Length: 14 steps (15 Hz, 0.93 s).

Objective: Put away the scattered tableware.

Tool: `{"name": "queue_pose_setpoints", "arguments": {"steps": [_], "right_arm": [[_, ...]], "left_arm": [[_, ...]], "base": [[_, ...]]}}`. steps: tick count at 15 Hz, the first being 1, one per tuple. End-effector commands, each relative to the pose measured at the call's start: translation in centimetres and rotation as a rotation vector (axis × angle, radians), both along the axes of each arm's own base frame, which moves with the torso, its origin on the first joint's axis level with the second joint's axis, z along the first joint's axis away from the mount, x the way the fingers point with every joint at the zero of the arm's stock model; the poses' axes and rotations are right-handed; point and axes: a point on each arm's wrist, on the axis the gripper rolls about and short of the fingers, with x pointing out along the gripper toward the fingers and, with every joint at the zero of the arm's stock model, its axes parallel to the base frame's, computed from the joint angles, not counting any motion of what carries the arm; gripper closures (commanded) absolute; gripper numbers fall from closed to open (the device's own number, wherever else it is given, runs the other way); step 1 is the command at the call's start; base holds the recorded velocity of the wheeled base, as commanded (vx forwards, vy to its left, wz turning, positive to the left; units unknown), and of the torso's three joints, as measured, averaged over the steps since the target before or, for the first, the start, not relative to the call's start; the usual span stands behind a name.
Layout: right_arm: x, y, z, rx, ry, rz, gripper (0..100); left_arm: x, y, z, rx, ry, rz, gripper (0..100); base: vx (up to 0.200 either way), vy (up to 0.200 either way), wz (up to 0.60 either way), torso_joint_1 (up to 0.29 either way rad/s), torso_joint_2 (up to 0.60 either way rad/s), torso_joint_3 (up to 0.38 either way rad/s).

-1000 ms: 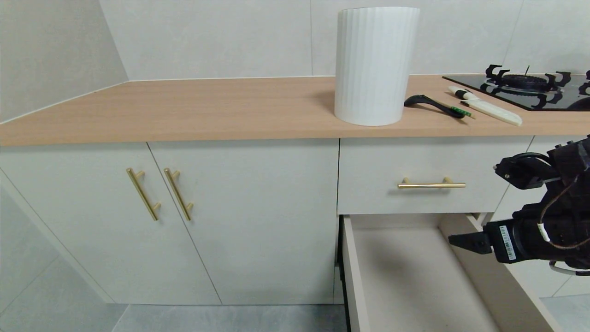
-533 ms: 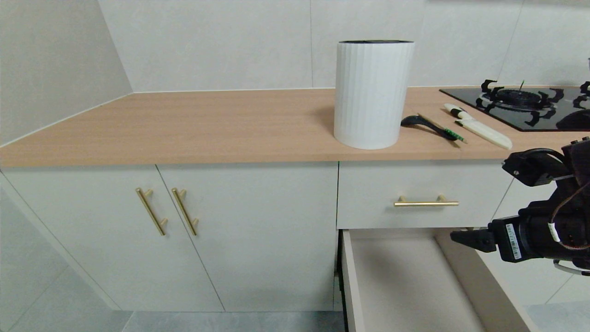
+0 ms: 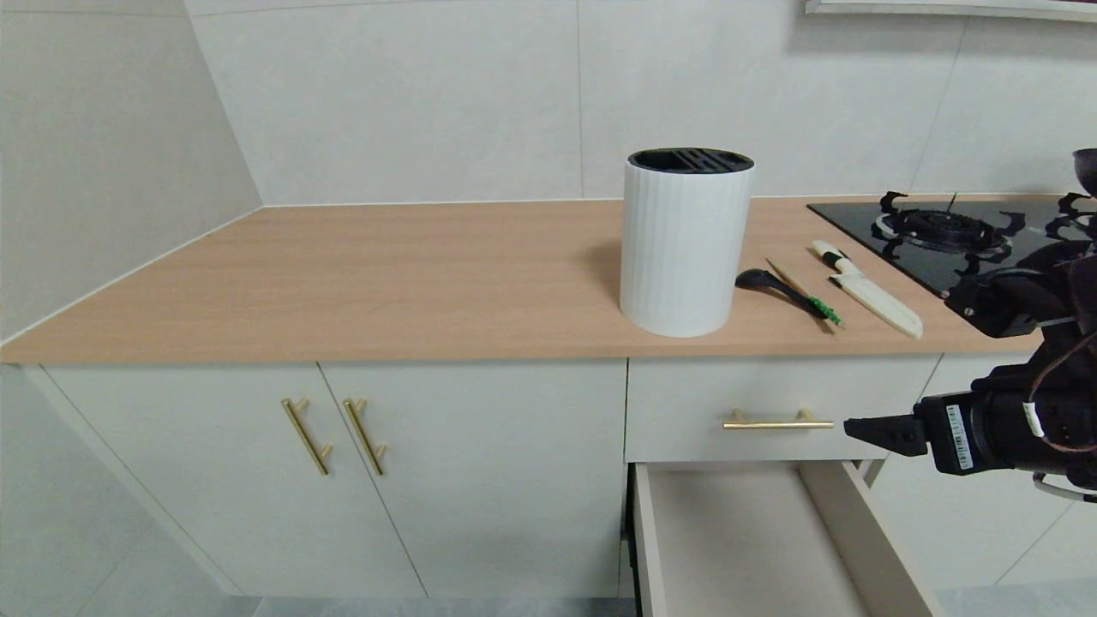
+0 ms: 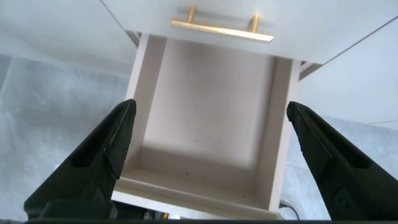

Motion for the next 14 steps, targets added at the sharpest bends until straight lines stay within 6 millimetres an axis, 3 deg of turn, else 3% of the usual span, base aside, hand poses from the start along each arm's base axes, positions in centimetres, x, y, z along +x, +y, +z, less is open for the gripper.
{"name": "queue_pose_setpoints", "arguments": {"steps": [1,4,9,13,14], "right_arm": [[0.3,-0.1,-0.3,-0.004,0.013,-0.008,0],[1.0,0.1,-0.8,-0.005,0.013,-0.009,0],[2.4,0.0,-0.6,-0.040,-0.059,0.009,0],[7.4,0.5,0.7,-0.055,-0.159,-0.001,0],[8.6,0.8,-0.1,-0.063,-0.133,-0.011,0]], "left_arm": [[0.0,0.0,0.0,0.000,0.001,0.000,0],[0.0,0.0,0.0,0.000,0.001,0.000,0],[0.0,0.0,0.0,0.000,0.001,0.000,0],[0.0,0.0,0.0,0.000,0.001,0.000,0],[0.0,0.0,0.0,0.000,0.001,0.000,0]], "base": [[0.000,0.000,0.00,0.183,-0.47,-0.276],[0.000,0.000,0.00,0.176,-0.43,-0.255],[0.000,0.000,0.00,0.029,-0.07,-0.038],[0.000,0.000,0.00,0.000,0.00,0.000],[0.000,0.000,0.00,0.000,0.00,0.000]]}}
